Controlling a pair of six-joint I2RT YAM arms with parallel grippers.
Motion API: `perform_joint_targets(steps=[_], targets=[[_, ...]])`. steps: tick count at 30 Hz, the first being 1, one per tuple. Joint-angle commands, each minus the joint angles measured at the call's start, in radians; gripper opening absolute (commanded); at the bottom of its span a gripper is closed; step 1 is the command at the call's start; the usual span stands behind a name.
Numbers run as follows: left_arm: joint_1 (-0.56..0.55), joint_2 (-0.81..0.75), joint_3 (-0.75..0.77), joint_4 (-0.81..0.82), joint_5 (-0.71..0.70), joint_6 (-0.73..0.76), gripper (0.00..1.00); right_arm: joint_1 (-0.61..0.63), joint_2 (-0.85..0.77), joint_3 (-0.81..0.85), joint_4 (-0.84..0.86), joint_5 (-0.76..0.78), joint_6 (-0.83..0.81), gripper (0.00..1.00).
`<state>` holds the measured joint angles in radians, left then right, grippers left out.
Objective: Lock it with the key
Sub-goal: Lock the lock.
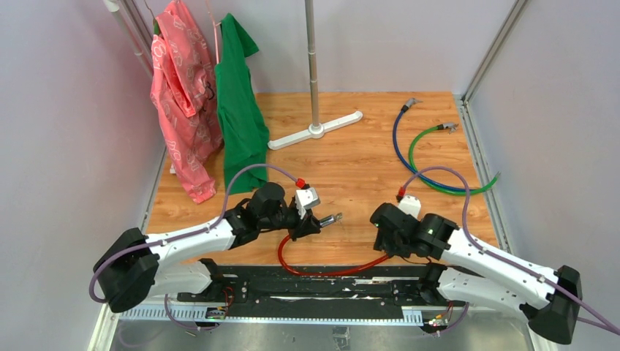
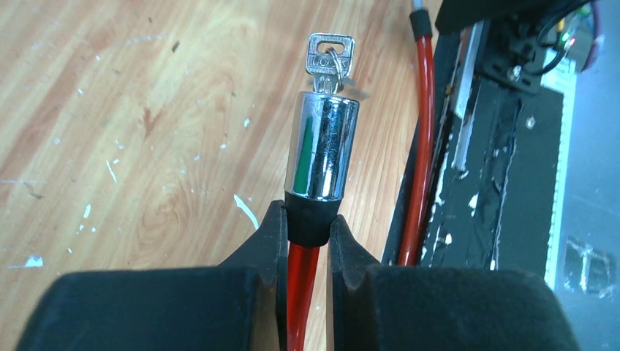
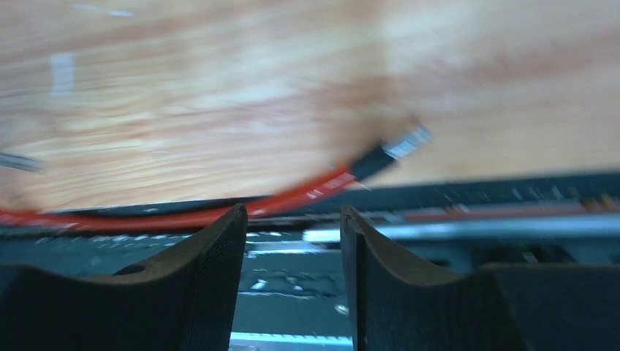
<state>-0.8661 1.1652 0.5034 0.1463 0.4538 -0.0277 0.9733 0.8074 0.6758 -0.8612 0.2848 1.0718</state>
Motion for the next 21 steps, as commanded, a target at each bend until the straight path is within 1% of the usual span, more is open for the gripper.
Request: perform_joint_targets(steps=[1, 5, 9, 11, 15, 17, 21], targets=[[-0.008, -0.037, -0.019, 0.151, 0.017, -0.083, 0.0, 0.007, 0.057, -0.048, -0.365, 0.042, 0.348, 0.54], [-0.015, -0.043, -0.046, 0.224, -0.02, -0.13, 0.0, 0.007, 0.07, -0.093, -0.273, 0.035, 0.339, 0.54], [-0.017, -0.066, -0.076, 0.257, -0.045, -0.142, 0.0, 0.007, 0.008, -0.162, -0.193, 0.05, 0.358, 0.55], [-0.017, -0.068, -0.093, 0.279, -0.058, -0.148, 0.0, 0.004, -0.04, -0.204, -0.107, 0.074, 0.343, 0.55], [-0.017, -0.066, -0.101, 0.292, -0.063, -0.151, 0.0, 0.002, -0.092, -0.221, -0.078, 0.117, 0.38, 0.54], [-0.019, -0.061, -0.104, 0.306, -0.064, -0.158, 0.0, 0.002, -0.082, -0.252, -0.042, 0.129, 0.418, 0.54], [-0.02, -0.057, -0.103, 0.314, -0.074, -0.172, 0.0, 0.001, -0.009, -0.309, 0.125, 0.086, 0.413, 0.54]])
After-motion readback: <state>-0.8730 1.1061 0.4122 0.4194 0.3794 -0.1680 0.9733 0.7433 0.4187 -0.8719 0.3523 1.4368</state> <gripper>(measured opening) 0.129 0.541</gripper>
